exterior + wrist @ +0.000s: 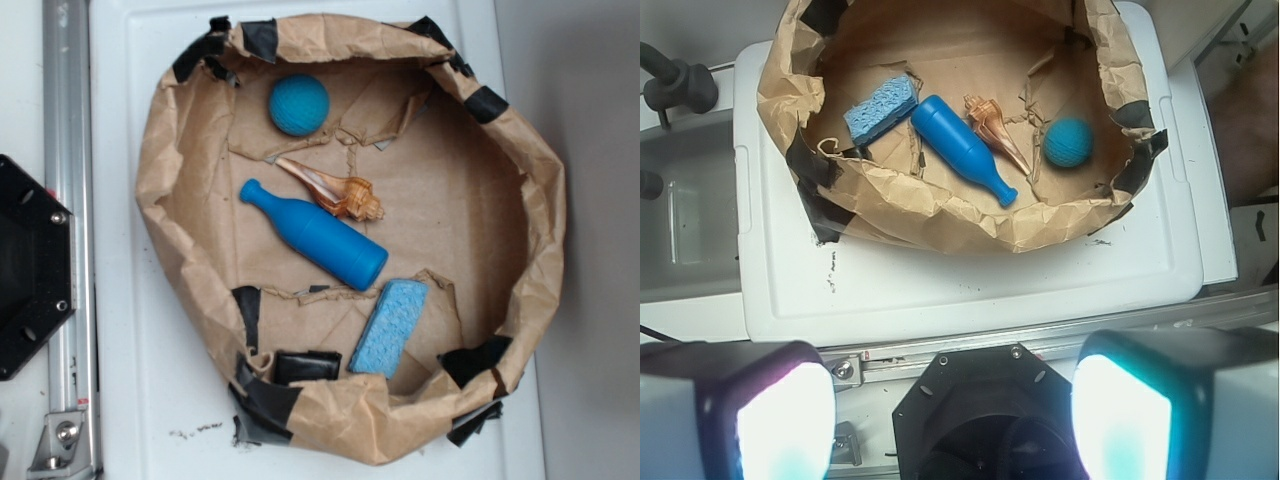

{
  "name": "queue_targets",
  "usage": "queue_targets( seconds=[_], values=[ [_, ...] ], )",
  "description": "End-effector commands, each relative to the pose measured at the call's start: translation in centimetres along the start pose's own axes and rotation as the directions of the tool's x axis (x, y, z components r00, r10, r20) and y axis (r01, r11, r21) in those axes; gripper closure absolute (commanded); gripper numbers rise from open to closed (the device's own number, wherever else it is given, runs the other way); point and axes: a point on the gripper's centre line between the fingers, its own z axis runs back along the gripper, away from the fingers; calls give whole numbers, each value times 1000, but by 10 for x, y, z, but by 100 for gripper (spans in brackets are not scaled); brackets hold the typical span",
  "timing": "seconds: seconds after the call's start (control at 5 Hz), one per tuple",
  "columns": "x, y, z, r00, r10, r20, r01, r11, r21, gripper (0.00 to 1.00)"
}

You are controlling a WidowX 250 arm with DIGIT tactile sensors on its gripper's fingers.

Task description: Grab the blue sponge.

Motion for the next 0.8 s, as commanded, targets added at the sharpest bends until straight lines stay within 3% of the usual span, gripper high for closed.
queue_targets(
  seconds=[0.0,0.2,0.4,0.6],
  values=[
    [0,0,0,1000,0,0,0,1000,0,0],
    [48,2,-19,968,236,83,-234,972,-37,0],
    [84,1,-41,898,427,106,-420,904,-80,0],
    [104,-10,-70,784,614,92,-596,786,-164,0]
  ],
)
